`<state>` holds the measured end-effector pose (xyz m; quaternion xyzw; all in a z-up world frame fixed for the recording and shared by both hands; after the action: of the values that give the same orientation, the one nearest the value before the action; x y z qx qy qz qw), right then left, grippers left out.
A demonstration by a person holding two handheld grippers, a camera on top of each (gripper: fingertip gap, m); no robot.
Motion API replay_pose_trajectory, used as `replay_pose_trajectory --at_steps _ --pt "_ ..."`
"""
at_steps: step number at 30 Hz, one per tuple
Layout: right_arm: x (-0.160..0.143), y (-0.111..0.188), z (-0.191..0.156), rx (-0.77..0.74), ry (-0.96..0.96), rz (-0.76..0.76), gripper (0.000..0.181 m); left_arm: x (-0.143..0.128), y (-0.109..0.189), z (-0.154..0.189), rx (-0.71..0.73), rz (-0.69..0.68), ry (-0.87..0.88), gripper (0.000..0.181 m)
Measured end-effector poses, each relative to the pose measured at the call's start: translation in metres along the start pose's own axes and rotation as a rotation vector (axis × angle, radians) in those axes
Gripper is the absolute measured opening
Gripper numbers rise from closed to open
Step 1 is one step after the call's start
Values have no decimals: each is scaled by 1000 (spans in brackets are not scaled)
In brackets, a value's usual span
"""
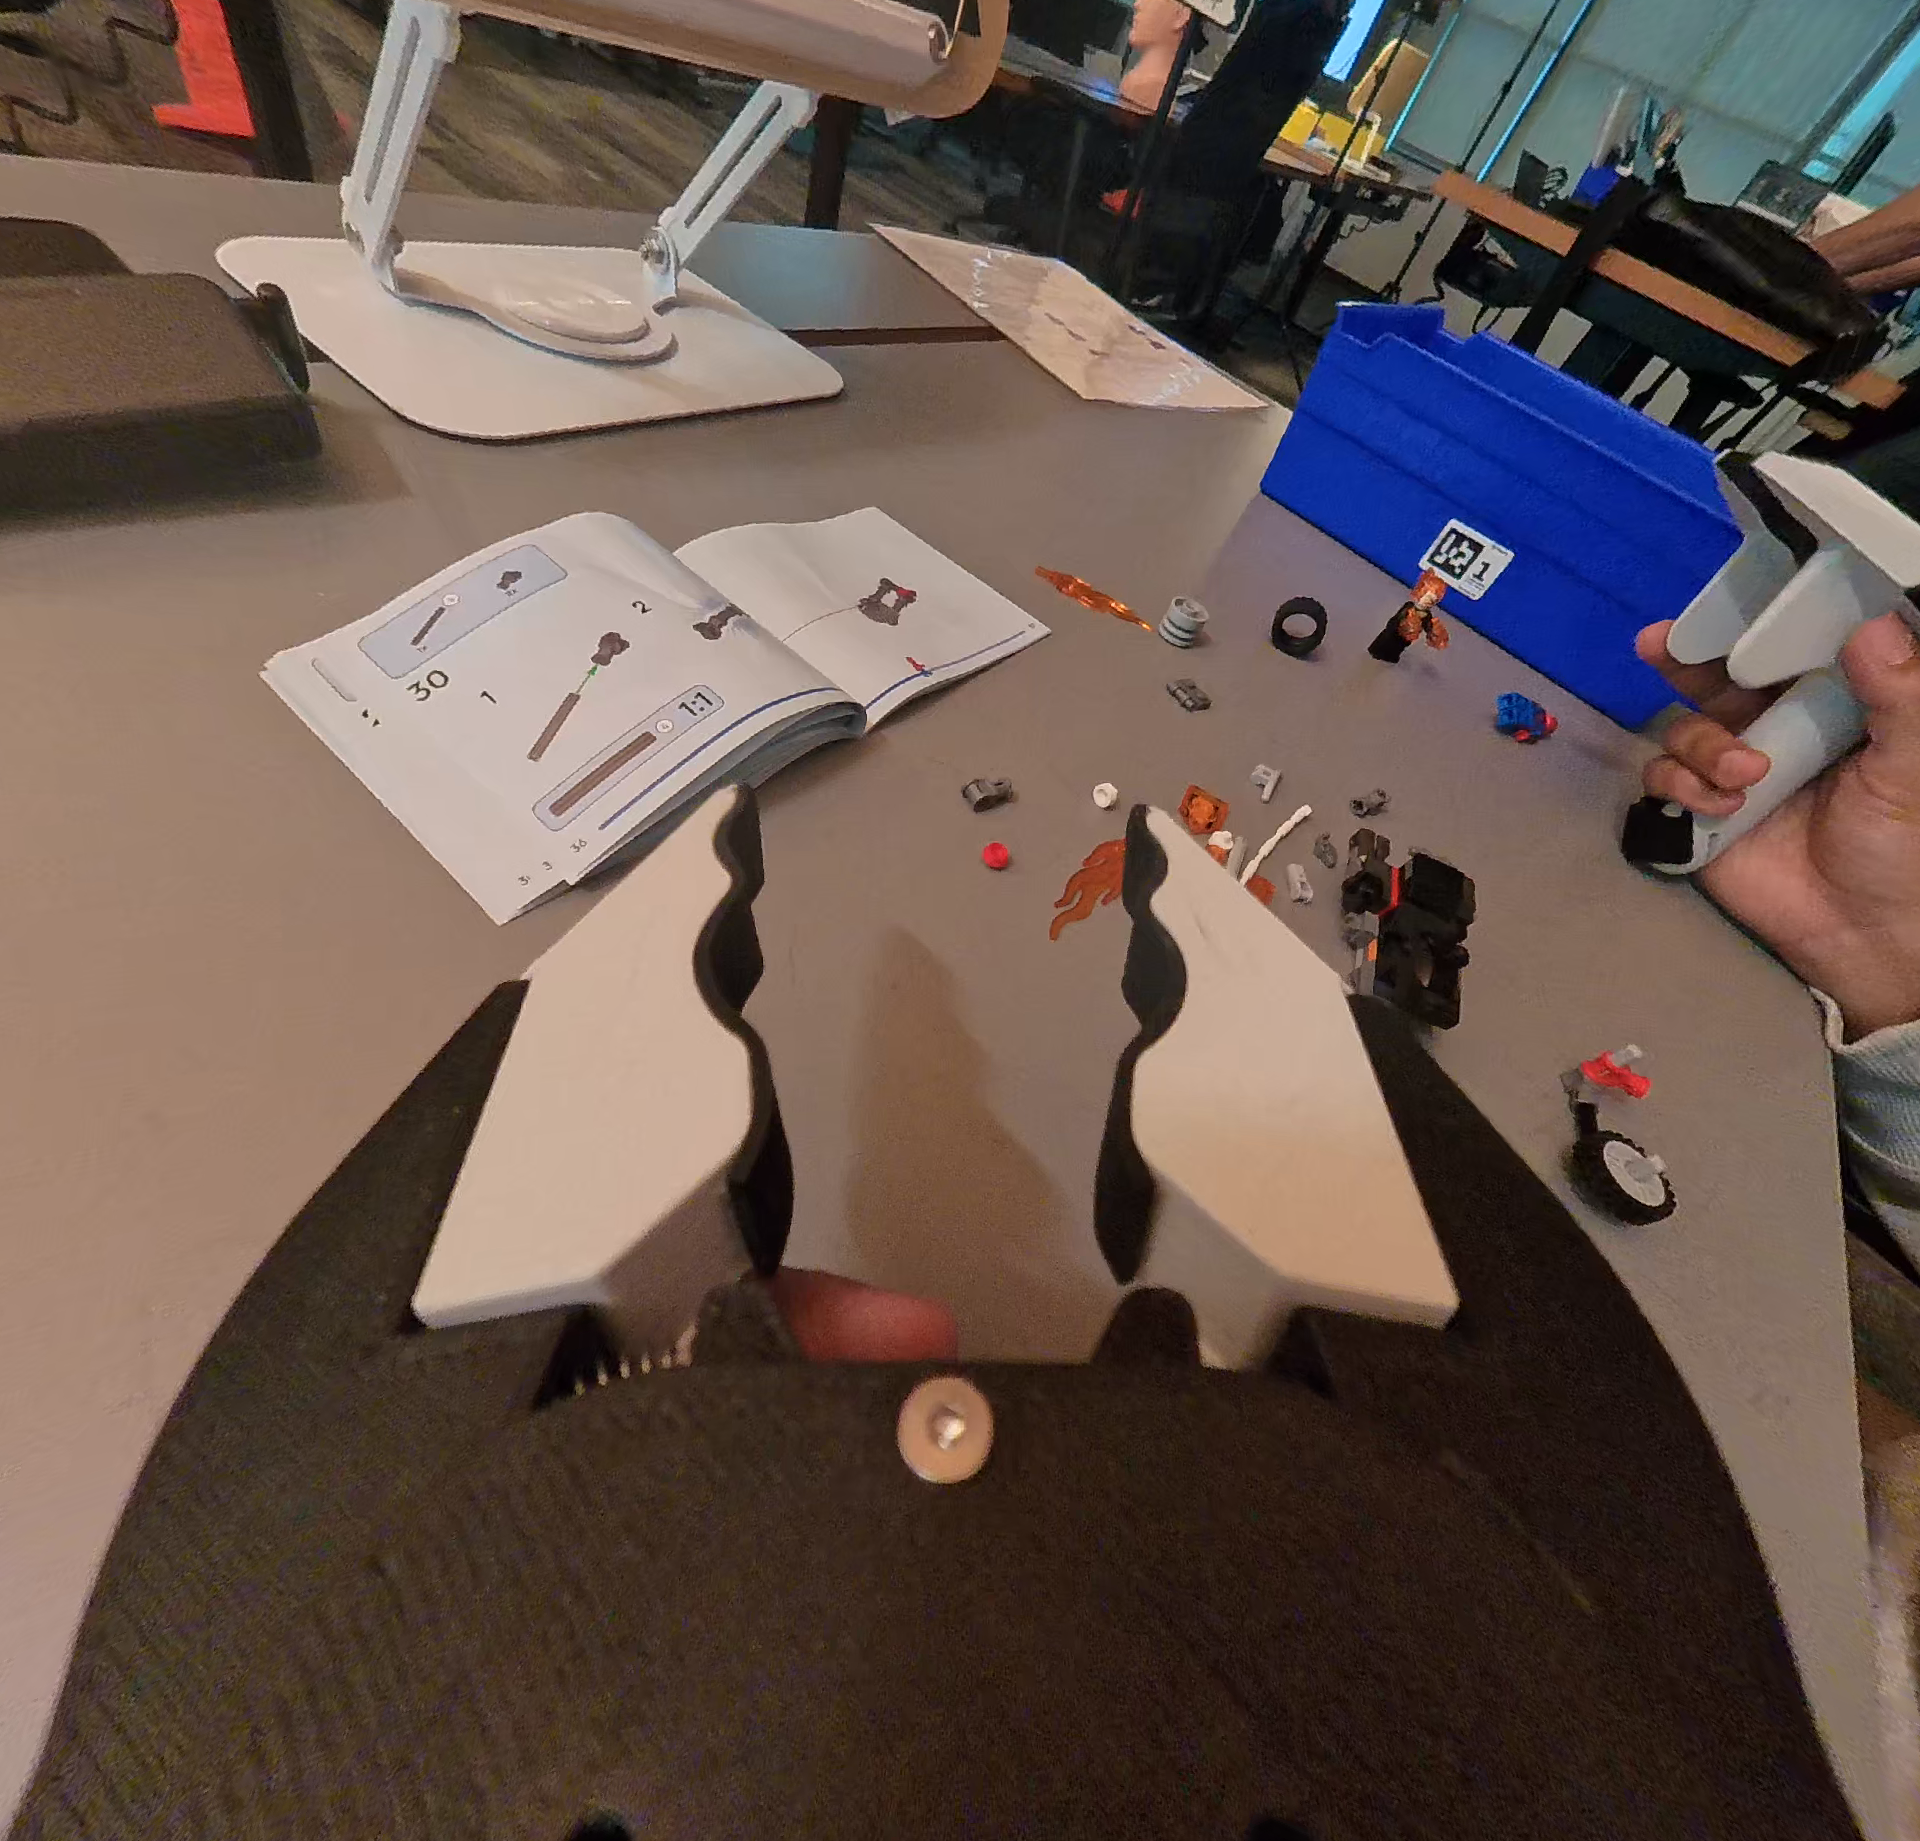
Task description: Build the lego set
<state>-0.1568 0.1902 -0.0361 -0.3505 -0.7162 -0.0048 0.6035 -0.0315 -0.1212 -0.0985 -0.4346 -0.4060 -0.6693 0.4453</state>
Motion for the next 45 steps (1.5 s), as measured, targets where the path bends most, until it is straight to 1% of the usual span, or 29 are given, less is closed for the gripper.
replay_pose_trajectory --at_steps 3,5,8,11,13,15,17,19,21,25,27,30,32,33,34,35,36,38,39,40,41,42,43,45 --pt "-10 -7 -20 110 19 -44 21 -1 -1 0 -2 -10 2 69" --pt "-20 -12 -36 182 70 -95 22 -2 0 1 -15 -6 28 69" --pt "-39 -16 -59 275 214 -191 21 -1 3 3 -39 15 81 69" --pt "-54 -13 -80 356 385 -232 17 2 4 4 -56 38 84 69" --pt "-62 -6 -100 460 467 -240 12 18 11 16 -102 133 9 62" --pt "-71 1 -119 552 534 -241 3 36 21 30 -118 257 -132 51" --pt "-81 7 -132 604 615 -257 0 41 26 39 -106 323 -273 38" --pt "-89 9 -137 614 692 -271 0 39 24 44 -86 327 -366 34" --pt "-91 8 -137 592 733 -271 0 33 18 48 -89 282 -410 31" --pt "-87 6 -133 541 734 -255 0 24 13 56 -140 223 -425 11" --pt "-85 5 -130 517 728 -246 0 24 13 55 -131 224 -435 6" --pt "-77 0 -117 427 710 -239 0 26 15 52 -108 239 -430 8" --pt "-65 -6 -92 286 685 -229 0 27 15 49 -98 244 -417 12" --pt "-57 -7 -76 210 641 -217 0 28 16 49 -96 246 -411 14" --pt "-46 -7 -63 155 558 -201 8 28 16 48 -94 249 -409 16" --pt "-38 -4 -51 131 460 -214 31 27 15 47 -90 247 -406 18" --pt "-32 0 -38 113 373 -273 51 26 14 46 -86 237 -403 20" --pt "-28 15 -7 66 281 -485 63 23 13 46 -90 213 -397 24" --pt "-31 27 8 44 285 -613 66 22 12 46 -96 210 -393 24" --pt "-33 39 25 6 320 -726 61 22 12 47 -102 210 -390 25" --pt "-34 50 42 -51 366 -796 56 22 11 48 -106 209 -389 26" --pt "-36 58 55 -103 394 -833 56 21 11 49 -110 205 -389 26" --pt "-40 64 62 -127 388 -861 52 20 10 50 -113 199 -392 26" --pt "-47 69 66 -160 319 -911 57 17 8 50 -111 180 -405 27"
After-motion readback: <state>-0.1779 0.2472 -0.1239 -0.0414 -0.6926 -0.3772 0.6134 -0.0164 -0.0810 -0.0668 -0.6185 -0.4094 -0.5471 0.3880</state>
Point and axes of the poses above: each gripper's, where its closed fingertips meet, y back along the fingers, x out of its top, z = x × y across the jaws, the point moved 2 cm from there along y, back along the fingers, and after that the axes turned 7 degrees about z, right-handed, at the moved point
